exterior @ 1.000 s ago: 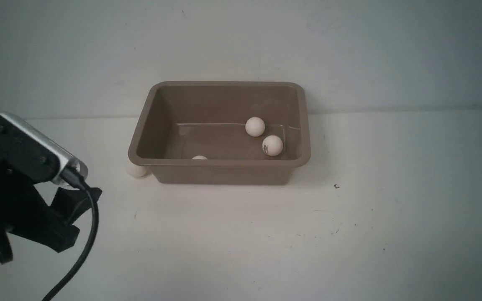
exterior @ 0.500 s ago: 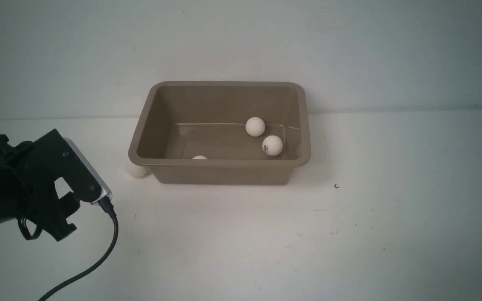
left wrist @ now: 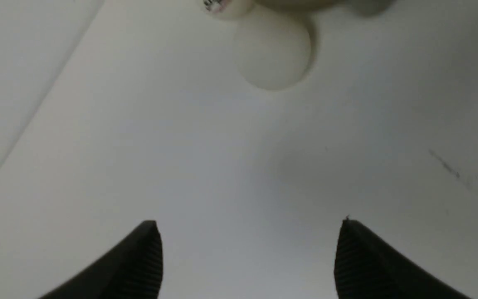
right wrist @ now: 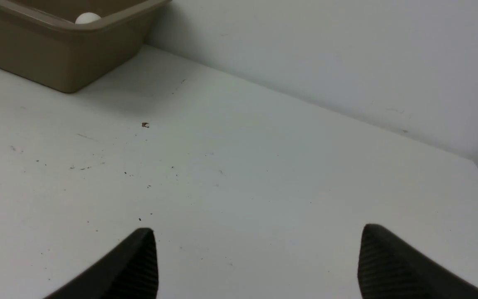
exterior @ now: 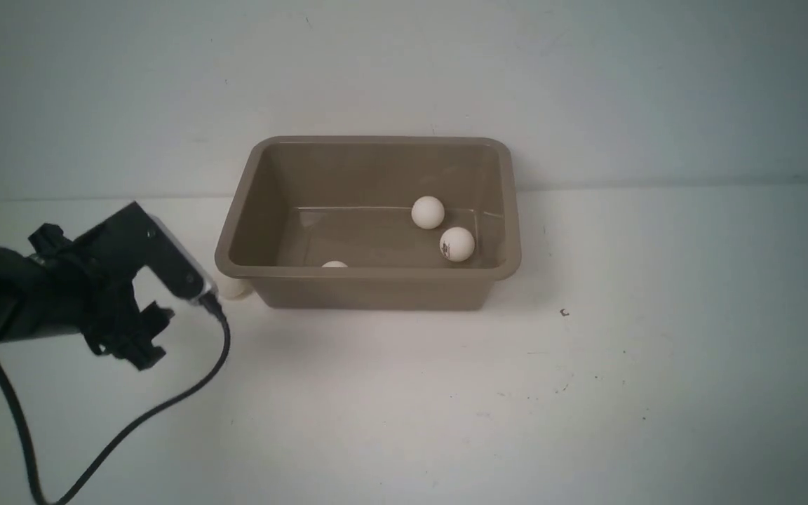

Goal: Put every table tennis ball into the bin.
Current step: Use the left arm to clamp the table tennis ball closest to it

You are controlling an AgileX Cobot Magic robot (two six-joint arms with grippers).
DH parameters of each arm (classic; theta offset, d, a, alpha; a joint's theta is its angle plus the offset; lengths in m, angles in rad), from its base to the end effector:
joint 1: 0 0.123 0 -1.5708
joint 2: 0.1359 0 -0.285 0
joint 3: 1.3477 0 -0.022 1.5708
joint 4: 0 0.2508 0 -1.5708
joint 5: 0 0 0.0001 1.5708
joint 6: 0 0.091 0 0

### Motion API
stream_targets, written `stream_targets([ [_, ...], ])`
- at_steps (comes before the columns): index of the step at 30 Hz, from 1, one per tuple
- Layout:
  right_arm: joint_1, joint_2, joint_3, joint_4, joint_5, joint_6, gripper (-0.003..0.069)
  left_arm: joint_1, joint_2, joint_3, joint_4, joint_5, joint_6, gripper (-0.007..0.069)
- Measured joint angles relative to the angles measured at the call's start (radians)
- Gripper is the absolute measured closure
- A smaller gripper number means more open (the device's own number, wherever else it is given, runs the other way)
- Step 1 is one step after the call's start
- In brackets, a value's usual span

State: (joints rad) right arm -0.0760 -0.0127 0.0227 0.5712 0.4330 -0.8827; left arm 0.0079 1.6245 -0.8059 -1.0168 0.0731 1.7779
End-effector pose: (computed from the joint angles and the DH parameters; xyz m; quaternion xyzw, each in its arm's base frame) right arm 0.0517 0.0168 0.1736 -0.1782 0.7805 -0.0370 0.5981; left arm 0.3203 -0.0032 0.1885 0.3503 0.8513 0.1198 0.3719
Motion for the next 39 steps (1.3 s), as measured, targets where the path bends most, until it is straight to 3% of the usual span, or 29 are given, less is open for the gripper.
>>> stream_targets([
  [8, 0.0, 0.0, 0.0, 0.0, 0.0, 0.0, 0.0069, 0.0, 0.005, -0.046, -0.249, 0.138, 0.036, 0.0125],
  [13, 0.0, 0.0, 0.0, 0.0, 0.0, 0.0, 0.0069, 0.0, 0.005, -0.053, -0.424, 0.33, 0.121, 0.0125],
  [15, 0.0, 0.0, 0.0, 0.0, 0.0, 0.0, 0.0069, 0.0, 0.005, -0.053, -0.502, 0.417, 0.216, 0.0125],
  [24, 0.0, 0.0, 0.0, 0.0, 0.0, 0.0, 0.0069, 0.0, 0.005, -0.053, -0.598, 0.438, 0.519, 0.0125],
  [32, 0.0, 0.0, 0.0, 0.0, 0.0, 0.0, 0.0069, 0.051, 0.007, -0.053, -0.677, 0.261, 0.549, 0.0125],
  [39, 0.0, 0.0, 0.0, 0.0, 0.0, 0.0, 0.0069, 0.238, 0.079, -0.054, -0.689, 0.456, 0.602, 0.0125],
])
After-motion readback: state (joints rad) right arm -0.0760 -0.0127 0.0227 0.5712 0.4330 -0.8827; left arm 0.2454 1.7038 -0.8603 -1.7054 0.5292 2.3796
